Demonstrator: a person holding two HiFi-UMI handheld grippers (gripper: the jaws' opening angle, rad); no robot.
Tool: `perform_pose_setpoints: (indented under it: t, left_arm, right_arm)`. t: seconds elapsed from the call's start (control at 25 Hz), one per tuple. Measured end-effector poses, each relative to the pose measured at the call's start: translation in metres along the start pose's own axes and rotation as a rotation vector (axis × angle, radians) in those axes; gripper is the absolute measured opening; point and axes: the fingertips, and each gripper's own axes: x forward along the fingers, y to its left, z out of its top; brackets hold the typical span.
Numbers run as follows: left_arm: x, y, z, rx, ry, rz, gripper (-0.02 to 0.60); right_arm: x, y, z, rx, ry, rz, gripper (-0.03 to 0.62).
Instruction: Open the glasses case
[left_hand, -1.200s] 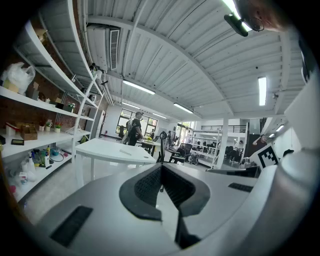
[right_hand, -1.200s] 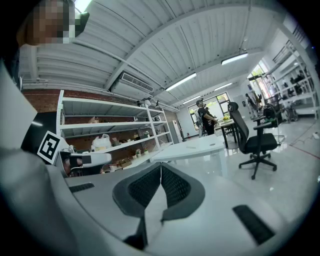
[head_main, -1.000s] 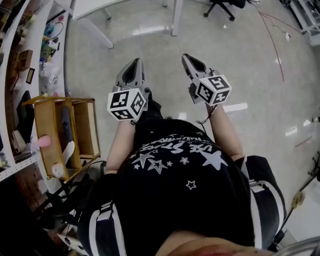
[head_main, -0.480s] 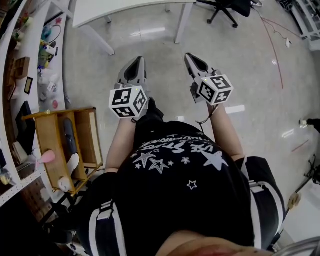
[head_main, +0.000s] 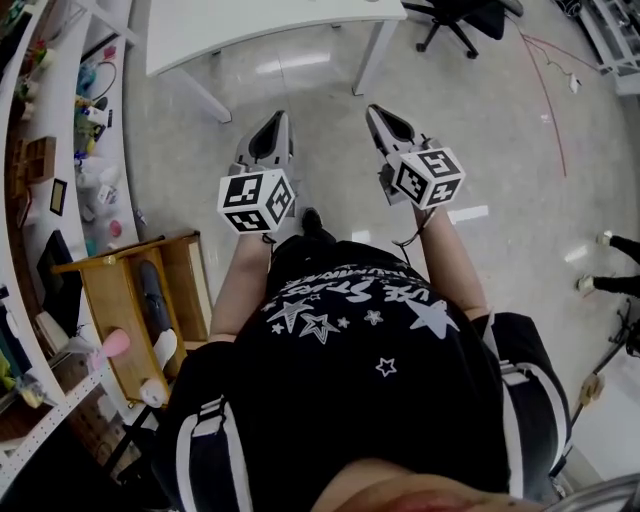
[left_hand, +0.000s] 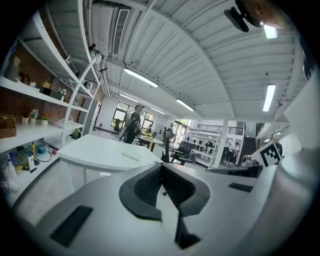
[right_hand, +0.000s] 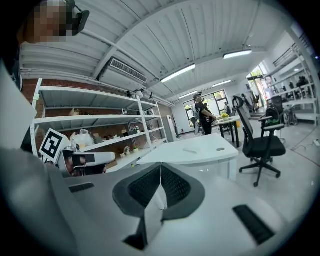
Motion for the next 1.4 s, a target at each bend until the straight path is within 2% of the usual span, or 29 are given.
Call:
perform_pose_setpoints:
  t: [0.28,0.56,0.8,1.0,1.4]
  left_arm:
    - [0.022,0.028,0.012,-0.007,0.012,-0.043,0.012]
    - [0.033,0.050,0.016,-0.013,0.009,-0.059,0.012]
    - [0.045,0.058,0.020,-0.005,0.003,-0.052,0.012]
    - [0.061,0.072,0.027,0.013,0.004,-0.031,0.012]
    - [0.135,0.095,0.035,0.012,0.031,-0.004,0.012]
  right_arm:
    - [0.037,-0.004,0.012,0.011,-0.013,-0.046,0.009]
    - [0.062,0.009,0.001,-0.010,0.028,-0.035,0.009]
    - [0.077,-0.010,0.013,0.009,0.003,-0.046,0.009]
    - [0.111,-0.023,0.023,0.019,-0.007,-0.015,0.009]
    - [0.180,-0.070,0.042,0.041,0.022,0.028,0.009]
